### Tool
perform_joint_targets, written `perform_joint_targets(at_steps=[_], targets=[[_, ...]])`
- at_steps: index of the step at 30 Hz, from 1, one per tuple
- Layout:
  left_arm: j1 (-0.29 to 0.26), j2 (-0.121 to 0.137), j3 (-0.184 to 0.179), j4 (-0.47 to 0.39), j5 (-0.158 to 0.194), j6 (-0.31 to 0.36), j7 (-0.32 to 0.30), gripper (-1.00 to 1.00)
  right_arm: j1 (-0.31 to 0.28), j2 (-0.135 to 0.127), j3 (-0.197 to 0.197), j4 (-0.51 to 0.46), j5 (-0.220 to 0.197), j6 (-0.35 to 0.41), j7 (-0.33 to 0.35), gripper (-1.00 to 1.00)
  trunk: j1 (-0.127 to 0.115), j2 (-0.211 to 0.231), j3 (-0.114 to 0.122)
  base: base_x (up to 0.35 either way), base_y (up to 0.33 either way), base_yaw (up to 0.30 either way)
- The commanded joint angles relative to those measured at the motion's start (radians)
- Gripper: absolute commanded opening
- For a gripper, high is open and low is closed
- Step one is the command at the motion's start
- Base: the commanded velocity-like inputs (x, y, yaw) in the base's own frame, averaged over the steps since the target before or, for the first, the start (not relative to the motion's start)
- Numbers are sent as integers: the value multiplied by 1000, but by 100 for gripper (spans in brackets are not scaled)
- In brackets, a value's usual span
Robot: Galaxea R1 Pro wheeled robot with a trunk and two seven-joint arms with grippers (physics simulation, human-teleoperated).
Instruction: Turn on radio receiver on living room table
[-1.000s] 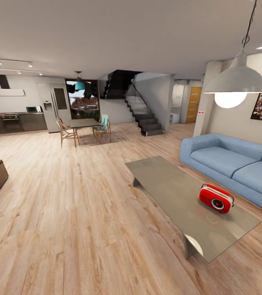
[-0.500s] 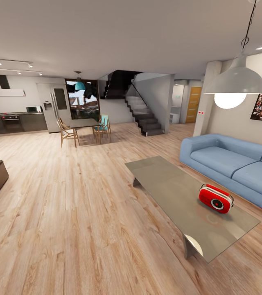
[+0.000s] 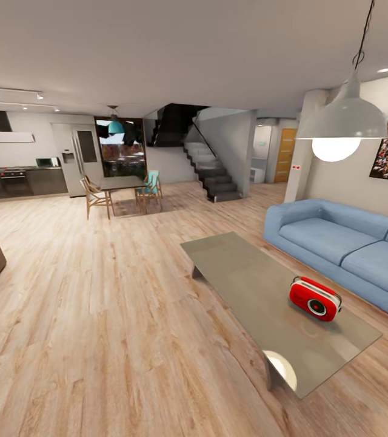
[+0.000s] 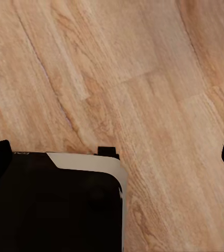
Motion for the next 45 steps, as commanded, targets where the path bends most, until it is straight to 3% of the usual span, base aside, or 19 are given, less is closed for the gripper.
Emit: perform_joint_targets(at_steps=[1,17,34,45], targets=[[0,0,0,0,0,0,0,100,0,0,0,0,0,0,0,100,0,0,0,41,-325,0],[0,0,0,0,1,-2,0,100,0,0,-1,0,0,0,0,100,0,0,0,5,-314,0],[0,0,0,1,0,-3,-2,100,0,0,-2,0,0,0,0,100,0,0,0,0,-15,-9],[0,0,0,1,1,-3,-2,100,0,0,-2,0,0,0,0,100,0,0,0,0,0,-244]])
